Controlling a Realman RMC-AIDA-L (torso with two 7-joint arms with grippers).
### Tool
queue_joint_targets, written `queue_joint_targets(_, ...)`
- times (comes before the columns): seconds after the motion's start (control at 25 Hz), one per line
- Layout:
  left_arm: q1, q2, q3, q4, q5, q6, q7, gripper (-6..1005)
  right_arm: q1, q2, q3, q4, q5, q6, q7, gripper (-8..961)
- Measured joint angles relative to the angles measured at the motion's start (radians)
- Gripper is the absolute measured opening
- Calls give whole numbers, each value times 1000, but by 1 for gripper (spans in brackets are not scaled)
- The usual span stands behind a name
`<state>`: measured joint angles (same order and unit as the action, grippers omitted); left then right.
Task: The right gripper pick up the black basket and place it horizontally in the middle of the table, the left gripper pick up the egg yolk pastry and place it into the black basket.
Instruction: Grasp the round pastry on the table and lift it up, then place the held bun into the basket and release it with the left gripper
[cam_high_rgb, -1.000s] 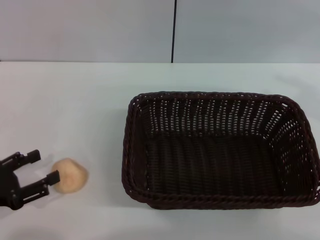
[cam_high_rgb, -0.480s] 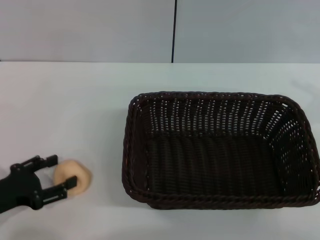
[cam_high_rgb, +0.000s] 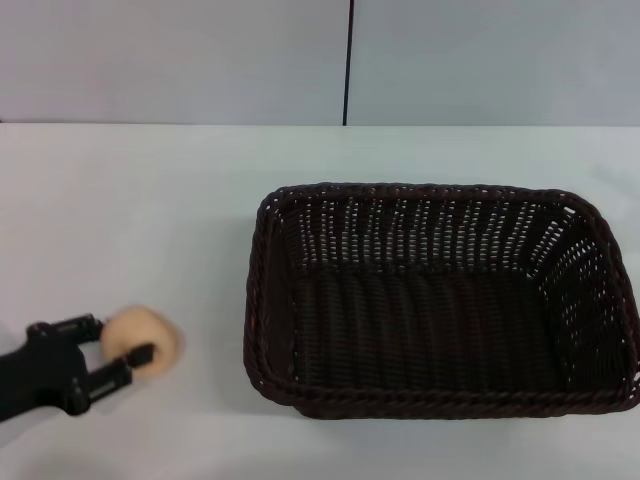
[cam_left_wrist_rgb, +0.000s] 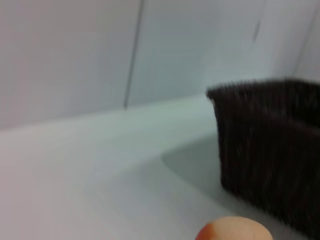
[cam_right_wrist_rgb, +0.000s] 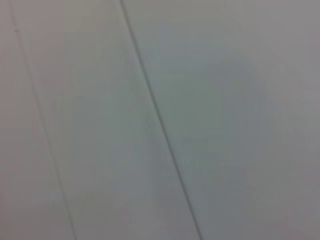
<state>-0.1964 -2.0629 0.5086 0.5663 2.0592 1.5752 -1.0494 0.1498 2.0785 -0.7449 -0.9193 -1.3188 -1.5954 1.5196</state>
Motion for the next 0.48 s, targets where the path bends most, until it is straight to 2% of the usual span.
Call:
queue_joint_targets(0.2,-1,3,-75,3,-42,85,23,501,15,0,52,126,1,-7,-71,661)
queue_joint_targets(0.28,-11,4,-125,18,-78,180,20,450,17,0,67,163,1,-8,-94,662)
queue_joint_targets(0.48,-38,0,-142,28,-159,309,12,328,27,0,94,259,1,-2,-164,663)
